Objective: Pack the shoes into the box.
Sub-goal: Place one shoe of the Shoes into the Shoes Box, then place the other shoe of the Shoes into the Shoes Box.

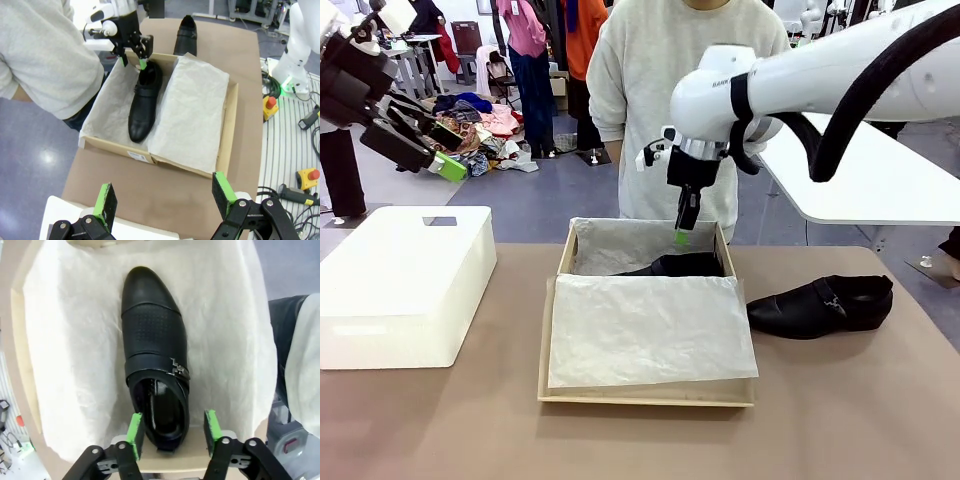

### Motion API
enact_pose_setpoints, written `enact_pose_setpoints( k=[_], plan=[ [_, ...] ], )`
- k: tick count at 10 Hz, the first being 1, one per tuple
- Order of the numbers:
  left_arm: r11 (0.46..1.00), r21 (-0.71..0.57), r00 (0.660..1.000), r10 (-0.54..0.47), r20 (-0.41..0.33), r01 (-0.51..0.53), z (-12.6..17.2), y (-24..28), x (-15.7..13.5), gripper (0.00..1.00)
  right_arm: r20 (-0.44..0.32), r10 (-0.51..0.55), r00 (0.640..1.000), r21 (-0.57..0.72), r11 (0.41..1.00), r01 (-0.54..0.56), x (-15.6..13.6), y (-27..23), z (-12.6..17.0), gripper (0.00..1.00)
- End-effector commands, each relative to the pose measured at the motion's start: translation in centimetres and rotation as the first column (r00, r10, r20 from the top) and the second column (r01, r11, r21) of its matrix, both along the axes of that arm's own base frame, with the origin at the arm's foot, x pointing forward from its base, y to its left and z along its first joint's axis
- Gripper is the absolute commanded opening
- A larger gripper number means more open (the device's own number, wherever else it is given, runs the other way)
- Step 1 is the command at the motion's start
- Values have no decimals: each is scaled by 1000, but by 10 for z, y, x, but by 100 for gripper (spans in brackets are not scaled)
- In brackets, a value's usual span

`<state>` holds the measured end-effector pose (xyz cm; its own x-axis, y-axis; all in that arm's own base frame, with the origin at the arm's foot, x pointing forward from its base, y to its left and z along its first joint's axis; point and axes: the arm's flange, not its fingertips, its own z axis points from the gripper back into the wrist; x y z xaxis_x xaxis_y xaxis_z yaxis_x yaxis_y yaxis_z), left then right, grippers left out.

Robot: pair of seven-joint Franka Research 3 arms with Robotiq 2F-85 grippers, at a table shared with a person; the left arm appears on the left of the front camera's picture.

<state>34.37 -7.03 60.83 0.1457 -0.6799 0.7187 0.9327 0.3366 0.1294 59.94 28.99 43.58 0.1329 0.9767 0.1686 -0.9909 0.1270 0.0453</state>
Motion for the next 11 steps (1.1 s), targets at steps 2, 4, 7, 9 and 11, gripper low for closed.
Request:
enact_pose_setpoints(
  k=[2,4,7,9,11],
  plan=[
    [1000,-12,1000,-15,4,15,0,0,0,100,12,19,1000,-25,1000,-19,-14,-6,19,100],
    [1000,-12,1000,-15,4,15,0,0,0,100,38,13,999,-36,999,-12,-20,-10,26,100],
    [1000,-12,1000,-15,4,15,0,0,0,100,90,-6,996,-38,999,10,-33,-26,50,100],
    [1000,-12,1000,-15,4,15,0,0,0,100,108,37,993,-64,997,-30,-47,-47,77,100],
    [1000,-12,1000,-15,4,15,0,0,0,100,139,55,989,-125,991,-38,-65,-74,92,100]
  ],
)
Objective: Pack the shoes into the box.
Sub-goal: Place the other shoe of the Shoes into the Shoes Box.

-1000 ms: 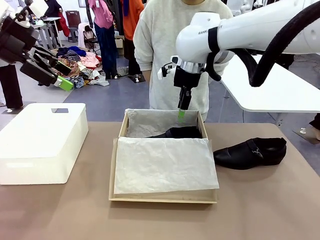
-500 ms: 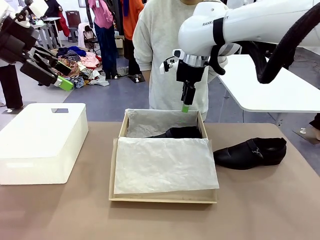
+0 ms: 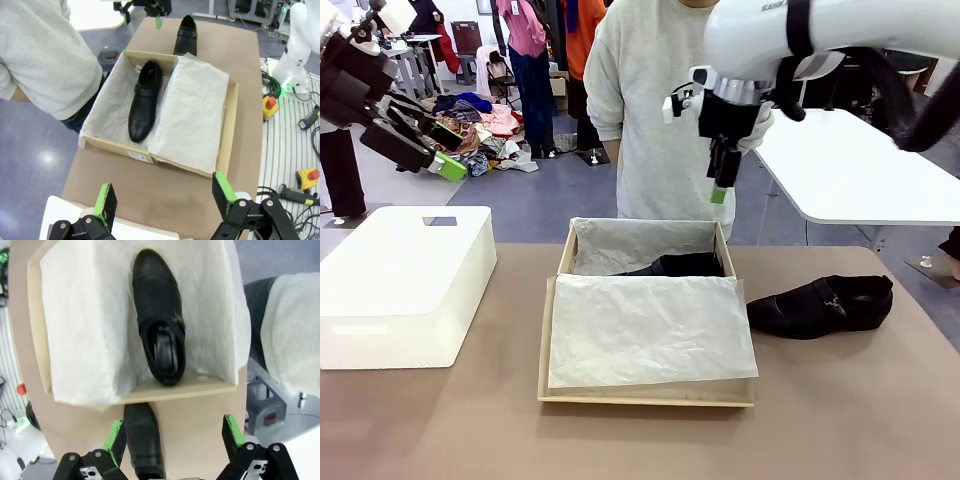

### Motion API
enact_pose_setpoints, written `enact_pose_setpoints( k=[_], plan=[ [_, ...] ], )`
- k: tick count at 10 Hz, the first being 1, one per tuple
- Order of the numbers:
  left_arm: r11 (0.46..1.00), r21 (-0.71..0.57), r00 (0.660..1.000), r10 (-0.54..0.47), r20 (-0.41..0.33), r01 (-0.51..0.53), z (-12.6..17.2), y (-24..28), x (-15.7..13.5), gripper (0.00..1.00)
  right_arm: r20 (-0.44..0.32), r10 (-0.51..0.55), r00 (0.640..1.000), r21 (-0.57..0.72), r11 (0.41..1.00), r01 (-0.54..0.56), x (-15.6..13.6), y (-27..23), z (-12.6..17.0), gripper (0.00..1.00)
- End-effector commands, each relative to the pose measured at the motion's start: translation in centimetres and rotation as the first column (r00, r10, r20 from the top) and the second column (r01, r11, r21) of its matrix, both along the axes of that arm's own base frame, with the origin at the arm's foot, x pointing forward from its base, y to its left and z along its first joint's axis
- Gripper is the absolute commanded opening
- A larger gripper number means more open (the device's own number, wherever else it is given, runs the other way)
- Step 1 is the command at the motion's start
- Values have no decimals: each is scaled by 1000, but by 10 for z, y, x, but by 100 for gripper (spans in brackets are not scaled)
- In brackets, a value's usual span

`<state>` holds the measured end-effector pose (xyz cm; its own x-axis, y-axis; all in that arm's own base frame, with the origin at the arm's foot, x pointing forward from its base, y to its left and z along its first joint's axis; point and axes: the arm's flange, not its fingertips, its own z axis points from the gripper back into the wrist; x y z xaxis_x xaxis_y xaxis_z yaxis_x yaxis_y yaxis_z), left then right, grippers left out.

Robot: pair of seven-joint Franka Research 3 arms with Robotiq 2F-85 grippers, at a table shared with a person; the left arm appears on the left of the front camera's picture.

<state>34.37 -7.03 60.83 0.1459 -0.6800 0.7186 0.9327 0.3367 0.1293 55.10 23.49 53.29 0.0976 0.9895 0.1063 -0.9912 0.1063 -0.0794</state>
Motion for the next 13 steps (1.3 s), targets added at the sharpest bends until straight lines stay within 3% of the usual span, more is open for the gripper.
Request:
enact_pose_setpoints(
  k=[1,7,10,13],
  plan=[
    [1000,-12,1000,-15,4,15,0,0,0,100,25,31,999,-71,997,-30,-25,-36,-1,100],
    [1000,-12,1000,-15,4,15,0,0,0,100,31,-7,999,-123,992,11,-60,-125,-10,100],
    [1000,-12,1000,-15,4,15,0,0,0,100,13,-38,999,-94,995,39,-61,-137,-23,100],
    [1000,-12,1000,-15,4,15,0,0,0,100,-9,-43,999,-119,992,42,-57,-133,-15,100]
  ],
)
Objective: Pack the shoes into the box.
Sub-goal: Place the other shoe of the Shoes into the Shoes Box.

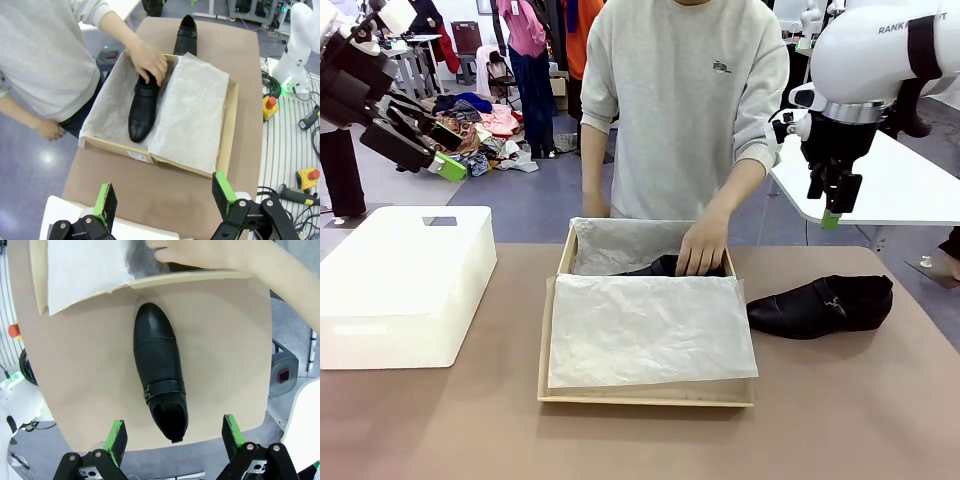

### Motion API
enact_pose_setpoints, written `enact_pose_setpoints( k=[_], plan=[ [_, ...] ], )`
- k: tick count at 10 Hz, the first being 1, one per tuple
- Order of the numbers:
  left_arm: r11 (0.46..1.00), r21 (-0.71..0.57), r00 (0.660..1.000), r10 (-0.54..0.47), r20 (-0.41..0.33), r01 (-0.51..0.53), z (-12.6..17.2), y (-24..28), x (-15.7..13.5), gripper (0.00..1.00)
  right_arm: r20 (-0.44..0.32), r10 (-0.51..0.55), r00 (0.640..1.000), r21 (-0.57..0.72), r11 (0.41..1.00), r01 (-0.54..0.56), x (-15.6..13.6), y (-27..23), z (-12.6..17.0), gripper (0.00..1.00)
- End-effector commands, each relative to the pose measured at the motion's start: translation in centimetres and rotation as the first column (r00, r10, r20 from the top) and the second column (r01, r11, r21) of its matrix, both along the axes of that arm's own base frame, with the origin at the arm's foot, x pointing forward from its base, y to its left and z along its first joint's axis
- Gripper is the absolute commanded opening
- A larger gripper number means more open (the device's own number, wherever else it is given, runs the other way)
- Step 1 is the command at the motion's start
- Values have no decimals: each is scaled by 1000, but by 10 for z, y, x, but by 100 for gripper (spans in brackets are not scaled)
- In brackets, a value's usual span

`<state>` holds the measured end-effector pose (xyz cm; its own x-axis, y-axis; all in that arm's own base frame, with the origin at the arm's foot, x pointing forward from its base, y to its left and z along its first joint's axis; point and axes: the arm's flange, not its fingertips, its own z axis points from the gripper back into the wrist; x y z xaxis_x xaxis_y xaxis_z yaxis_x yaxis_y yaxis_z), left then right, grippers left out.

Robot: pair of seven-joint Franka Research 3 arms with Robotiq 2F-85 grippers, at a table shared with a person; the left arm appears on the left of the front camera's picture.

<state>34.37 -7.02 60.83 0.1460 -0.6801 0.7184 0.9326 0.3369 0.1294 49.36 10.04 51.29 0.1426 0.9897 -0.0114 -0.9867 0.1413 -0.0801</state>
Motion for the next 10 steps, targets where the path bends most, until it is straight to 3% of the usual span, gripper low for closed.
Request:
enact_pose_setpoints(
  k=[1,6,10],
  plan=[
    [1000,-12,1000,-15,4,15,0,0,0,100,3,2,1000,-2,1000,-2,0,1,5,100],
    [1000,-12,1000,-15,4,15,0,0,0,100,0,1,1000,0,1000,-1,0,1,0,100],
    [1000,-12,1000,-15,4,15,0,0,0,100,38,-9,999,5,1000,9,4,-44,-25,100]
  ],
)
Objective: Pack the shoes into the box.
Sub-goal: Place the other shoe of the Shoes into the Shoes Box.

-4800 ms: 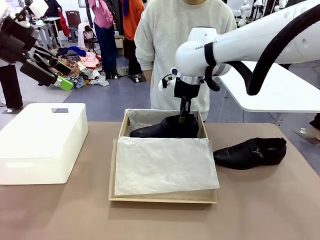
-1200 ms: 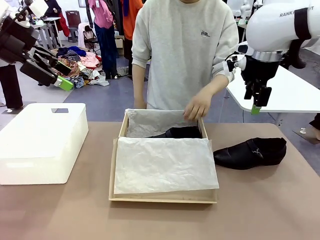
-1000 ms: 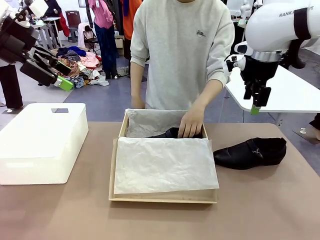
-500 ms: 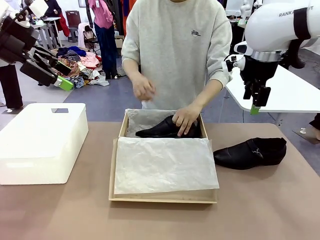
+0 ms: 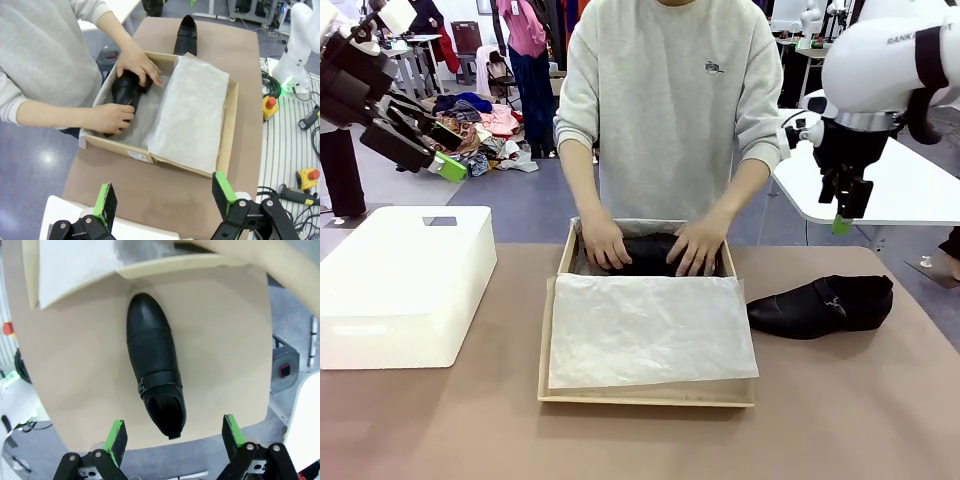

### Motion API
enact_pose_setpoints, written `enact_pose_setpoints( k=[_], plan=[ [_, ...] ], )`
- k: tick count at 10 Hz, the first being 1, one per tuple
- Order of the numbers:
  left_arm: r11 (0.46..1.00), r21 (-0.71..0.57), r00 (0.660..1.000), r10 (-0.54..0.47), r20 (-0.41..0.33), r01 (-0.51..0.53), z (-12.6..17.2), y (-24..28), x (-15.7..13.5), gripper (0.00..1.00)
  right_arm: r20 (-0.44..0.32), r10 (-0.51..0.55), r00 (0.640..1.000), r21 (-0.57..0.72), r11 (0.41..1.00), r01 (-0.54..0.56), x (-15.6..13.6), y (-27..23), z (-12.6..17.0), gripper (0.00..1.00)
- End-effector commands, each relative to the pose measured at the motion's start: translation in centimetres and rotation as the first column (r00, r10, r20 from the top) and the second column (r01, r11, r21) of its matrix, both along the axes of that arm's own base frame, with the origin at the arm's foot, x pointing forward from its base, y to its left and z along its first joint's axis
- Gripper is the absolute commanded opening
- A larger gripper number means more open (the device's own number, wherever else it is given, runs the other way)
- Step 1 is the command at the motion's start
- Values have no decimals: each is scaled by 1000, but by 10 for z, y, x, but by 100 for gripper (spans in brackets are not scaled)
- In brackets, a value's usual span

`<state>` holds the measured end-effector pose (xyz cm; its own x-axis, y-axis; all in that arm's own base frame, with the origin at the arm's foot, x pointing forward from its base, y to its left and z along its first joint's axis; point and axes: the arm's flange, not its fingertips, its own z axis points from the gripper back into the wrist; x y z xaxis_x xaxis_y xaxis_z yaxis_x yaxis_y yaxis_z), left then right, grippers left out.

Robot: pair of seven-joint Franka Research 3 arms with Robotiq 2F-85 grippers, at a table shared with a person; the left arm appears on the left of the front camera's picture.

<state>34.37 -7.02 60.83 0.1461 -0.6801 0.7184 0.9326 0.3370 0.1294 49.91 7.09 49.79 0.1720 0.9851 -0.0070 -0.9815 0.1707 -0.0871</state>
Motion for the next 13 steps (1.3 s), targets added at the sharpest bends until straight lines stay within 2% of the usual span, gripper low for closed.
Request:
enact_pose_setpoints(
  k=[1,8,11,13],
  plan=[
    [1000,-12,1000,-15,4,15,0,0,0,100,37,11,999,4,1000,-11,-1,-27,-21,100],
    [1000,-12,1000,-15,4,15,0,0,0,100,-13,24,1000,13,1000,-24,5,-81,-95,100],
    [1000,-12,1000,-15,4,15,0,0,0,100,-55,24,998,21,1000,-23,17,-80,-111,100],
    [1000,-12,1000,-15,4,15,0,0,0,100,-65,-5,998,2,1000,5,9,-76,-114,100]
  ],
)
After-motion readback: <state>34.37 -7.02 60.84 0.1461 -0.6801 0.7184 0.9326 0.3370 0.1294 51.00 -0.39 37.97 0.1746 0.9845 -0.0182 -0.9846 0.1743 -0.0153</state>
